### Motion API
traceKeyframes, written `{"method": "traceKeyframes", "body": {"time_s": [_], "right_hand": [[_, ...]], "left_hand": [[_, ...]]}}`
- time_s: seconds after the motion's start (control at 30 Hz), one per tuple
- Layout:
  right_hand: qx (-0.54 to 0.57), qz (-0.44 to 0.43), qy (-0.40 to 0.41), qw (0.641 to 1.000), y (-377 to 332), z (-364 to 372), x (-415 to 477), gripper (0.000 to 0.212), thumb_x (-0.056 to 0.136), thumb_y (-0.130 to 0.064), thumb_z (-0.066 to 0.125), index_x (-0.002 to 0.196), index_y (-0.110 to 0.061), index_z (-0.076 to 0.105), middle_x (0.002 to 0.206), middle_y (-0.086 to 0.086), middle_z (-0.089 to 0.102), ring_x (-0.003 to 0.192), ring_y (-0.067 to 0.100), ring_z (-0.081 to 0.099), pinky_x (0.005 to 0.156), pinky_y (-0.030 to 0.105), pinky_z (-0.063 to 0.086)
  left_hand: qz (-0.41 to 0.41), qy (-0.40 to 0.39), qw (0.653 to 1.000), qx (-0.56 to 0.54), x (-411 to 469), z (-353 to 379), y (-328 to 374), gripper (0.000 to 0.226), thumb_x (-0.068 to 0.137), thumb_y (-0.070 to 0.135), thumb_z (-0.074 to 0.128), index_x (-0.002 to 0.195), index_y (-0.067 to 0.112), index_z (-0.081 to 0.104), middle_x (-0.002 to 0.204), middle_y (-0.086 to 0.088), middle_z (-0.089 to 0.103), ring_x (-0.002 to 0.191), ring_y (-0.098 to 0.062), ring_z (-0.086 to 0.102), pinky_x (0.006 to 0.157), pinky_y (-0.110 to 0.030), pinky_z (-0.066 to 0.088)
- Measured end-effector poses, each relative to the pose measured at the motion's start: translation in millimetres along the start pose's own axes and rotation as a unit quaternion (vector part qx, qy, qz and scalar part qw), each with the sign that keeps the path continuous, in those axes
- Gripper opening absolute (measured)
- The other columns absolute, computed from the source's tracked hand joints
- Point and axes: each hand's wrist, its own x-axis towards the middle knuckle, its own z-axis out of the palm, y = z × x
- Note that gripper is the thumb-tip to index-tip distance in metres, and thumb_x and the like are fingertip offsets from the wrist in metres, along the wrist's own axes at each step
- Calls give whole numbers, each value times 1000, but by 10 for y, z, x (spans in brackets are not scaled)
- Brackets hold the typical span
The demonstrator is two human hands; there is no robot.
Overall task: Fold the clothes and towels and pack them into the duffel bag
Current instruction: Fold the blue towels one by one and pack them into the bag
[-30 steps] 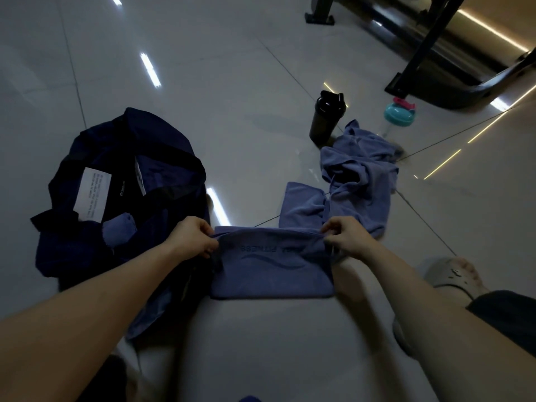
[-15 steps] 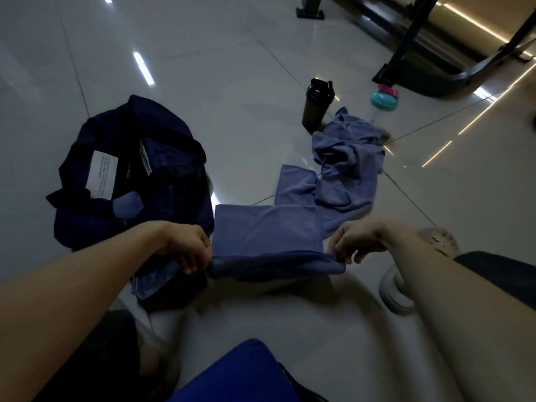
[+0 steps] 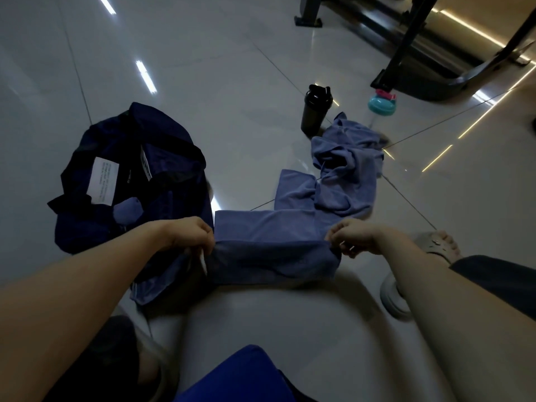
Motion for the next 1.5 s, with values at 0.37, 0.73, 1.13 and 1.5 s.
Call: {"method": "traceKeyframes", "body": {"time_s": [0.37, 0.73, 1.13, 1.5], "right_hand": [[-94, -72, 288, 950, -14, 120, 944, 10, 96, -13, 59, 101, -10, 67, 101, 11, 70, 97, 32, 63, 84, 43, 53], [-164, -51, 330, 928, -100, 151, 1338, 9, 101, -25, 55, 99, -18, 60, 100, 11, 68, 92, 36, 60, 75, 45, 51], [-231, -50, 317, 918, -42, 191, 1363, 6, 105, -18, 42, 101, -18, 38, 87, 17, 63, 69, 34, 51, 60, 43, 41], [-253, -23, 311, 916, -116, 152, 1406, 6, 103, -15, 42, 108, -11, 41, 94, 21, 63, 79, 39, 59, 67, 48, 49]], "left_hand": [[-2, 315, 946, 75, 723, 167, -12, 20, 84, 6, 56, 94, 12, 72, 96, -10, 71, 91, -34, 67, 74, -34, 51], [12, 347, 881, 321, 1127, 128, -76, 22, 86, 23, 56, 95, 10, 71, 100, -11, 61, 99, -32, 52, 84, -41, 38], [91, 330, 859, 380, 1197, 116, -118, 10, 76, 26, 64, 75, 17, 60, 80, -4, 65, 87, -27, 50, 80, -40, 33], [50, 379, 874, 300, 1350, 82, -75, 16, 87, 29, 52, 82, 17, 42, 77, -17, 63, 77, -35, 54, 83, -42, 33]]}}
